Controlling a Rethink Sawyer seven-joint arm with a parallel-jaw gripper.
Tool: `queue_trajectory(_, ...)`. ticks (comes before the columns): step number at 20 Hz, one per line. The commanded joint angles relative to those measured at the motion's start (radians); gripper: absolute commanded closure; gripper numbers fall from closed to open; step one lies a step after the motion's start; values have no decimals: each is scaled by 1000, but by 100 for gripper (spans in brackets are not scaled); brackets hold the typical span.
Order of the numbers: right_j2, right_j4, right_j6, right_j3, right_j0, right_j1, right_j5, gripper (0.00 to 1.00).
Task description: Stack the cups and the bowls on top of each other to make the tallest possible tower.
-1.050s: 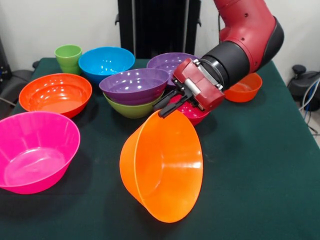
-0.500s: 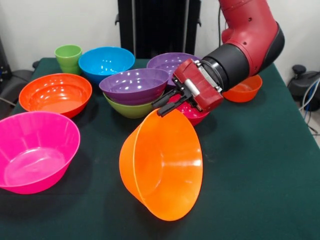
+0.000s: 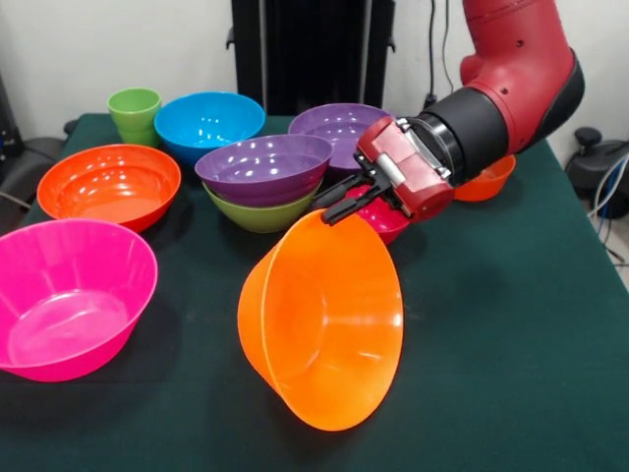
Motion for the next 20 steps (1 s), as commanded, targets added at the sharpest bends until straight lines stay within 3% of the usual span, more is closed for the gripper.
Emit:
queue_trajectory(1,31,-35,298,-243,-35,66,192,100)
queue_trajectory(8,-35,-66,371,-287,-52,86,256,100)
queue_trajectory(20,-185,-47,531,-374,-111,172,326,100)
